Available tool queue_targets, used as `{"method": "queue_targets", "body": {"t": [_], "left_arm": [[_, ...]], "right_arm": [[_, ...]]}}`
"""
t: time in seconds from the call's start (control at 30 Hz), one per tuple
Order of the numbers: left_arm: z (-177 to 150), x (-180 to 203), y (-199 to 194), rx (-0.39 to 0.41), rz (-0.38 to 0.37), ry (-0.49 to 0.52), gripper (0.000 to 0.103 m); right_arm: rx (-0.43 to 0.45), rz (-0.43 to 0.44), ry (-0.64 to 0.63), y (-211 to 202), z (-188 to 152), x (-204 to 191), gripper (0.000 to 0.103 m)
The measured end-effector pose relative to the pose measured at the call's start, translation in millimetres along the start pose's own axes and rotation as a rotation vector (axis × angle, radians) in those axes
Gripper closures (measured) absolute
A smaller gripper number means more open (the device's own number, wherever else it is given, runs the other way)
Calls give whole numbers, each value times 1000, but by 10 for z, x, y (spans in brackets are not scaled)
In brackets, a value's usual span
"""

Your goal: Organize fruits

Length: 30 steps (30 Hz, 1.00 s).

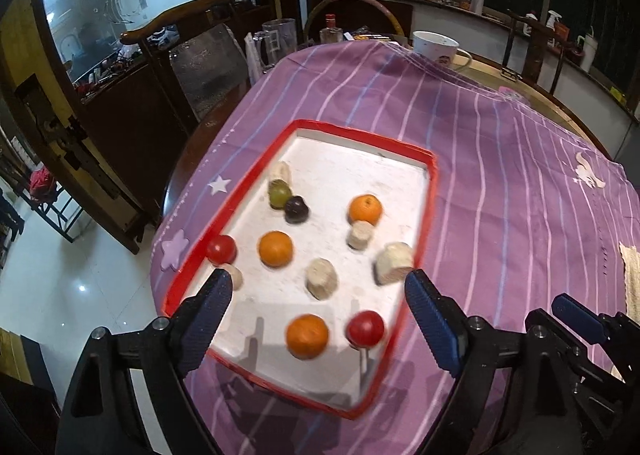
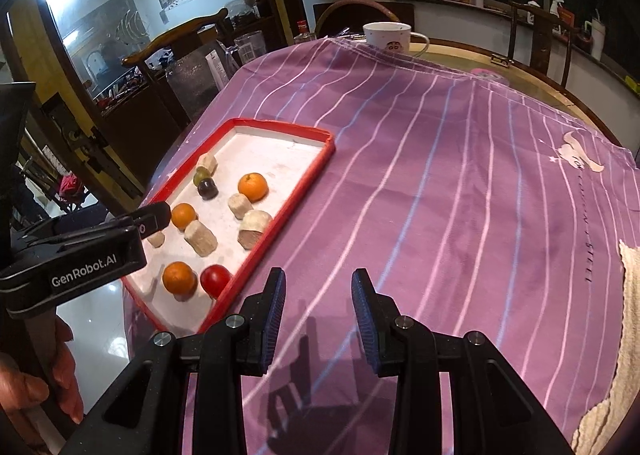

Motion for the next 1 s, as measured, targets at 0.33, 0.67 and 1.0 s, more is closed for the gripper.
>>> {"method": "queue_targets", "body": {"t": [0.33,0.67,1.0], "left_arm": [[-74,270,-154,13,-37,22,15],[-64,421,-358,46,-67,53,15],[81,346,-970,313,161,55,1]], "right_arm": [[19,-29,1,-217,-82,176,65],[57,-37,-1,-428,-96,187,64],[104,-20,-11,-591,-57,93,63]]}}
Point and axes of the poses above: each gripper's, at about its wrist camera, not at the fingertips, and y roughly the way its jaws point, x to its right, z to its top, the point moved 5 cm from there along y, roughly the way its jaws point, and after that the axes turned 3 degrees about -z, right-handed, at the moved point
